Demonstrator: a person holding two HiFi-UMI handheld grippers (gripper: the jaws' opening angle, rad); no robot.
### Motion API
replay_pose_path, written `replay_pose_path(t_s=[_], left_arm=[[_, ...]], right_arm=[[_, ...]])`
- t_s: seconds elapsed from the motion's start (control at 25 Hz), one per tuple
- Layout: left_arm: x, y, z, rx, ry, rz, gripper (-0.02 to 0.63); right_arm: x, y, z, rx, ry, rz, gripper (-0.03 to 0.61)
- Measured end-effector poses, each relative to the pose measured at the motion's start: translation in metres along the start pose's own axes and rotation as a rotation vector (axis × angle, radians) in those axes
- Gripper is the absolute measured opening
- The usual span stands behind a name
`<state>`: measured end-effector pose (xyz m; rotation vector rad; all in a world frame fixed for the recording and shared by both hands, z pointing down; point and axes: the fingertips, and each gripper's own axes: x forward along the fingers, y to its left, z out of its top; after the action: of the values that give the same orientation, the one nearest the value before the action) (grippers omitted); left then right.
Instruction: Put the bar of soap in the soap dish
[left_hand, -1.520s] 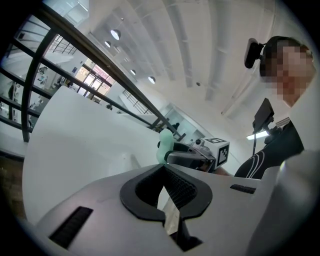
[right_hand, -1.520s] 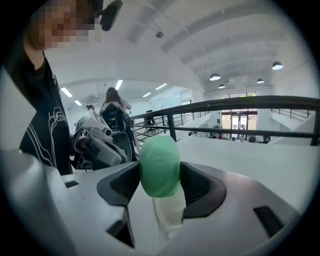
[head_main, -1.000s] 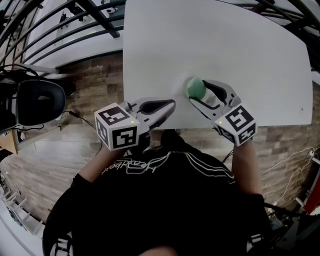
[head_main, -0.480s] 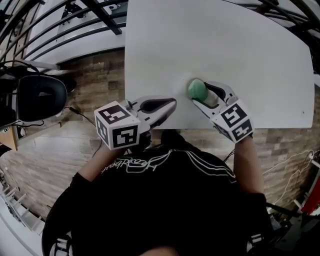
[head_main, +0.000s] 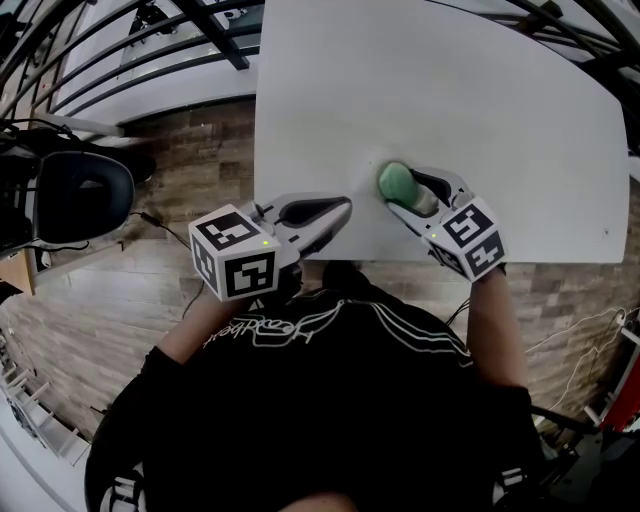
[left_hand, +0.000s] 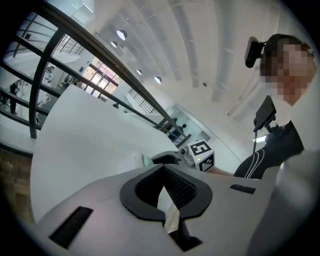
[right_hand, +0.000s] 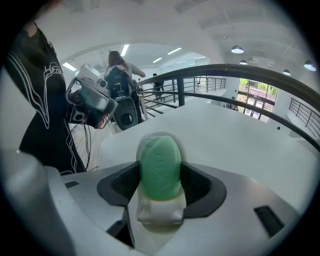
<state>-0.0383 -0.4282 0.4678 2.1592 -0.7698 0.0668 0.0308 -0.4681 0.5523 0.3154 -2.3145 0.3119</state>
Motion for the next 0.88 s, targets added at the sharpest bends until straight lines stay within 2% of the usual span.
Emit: replay_pose_path(t_s=[0.32, 0.64, 0.88], left_arm=[[-0.004, 0.003, 0.000, -0.010, -0.015, 0.025, 0.009], [-0.014, -0.002, -0.003, -0.006, -0.027, 0.029, 0.009], [-0.026, -0.013, -0.006, 0.002, -0.034, 0.036, 0.009]], right_arm=[[0.001, -0.002, -0.003, -0.002, 0.005, 0.004, 0.218], [-0.001, -0.001, -0.002, -0.015, -0.012, -0.042, 0.219], [-0.005, -0.003, -0.003, 0.013, -0.031, -0.069, 0.226]])
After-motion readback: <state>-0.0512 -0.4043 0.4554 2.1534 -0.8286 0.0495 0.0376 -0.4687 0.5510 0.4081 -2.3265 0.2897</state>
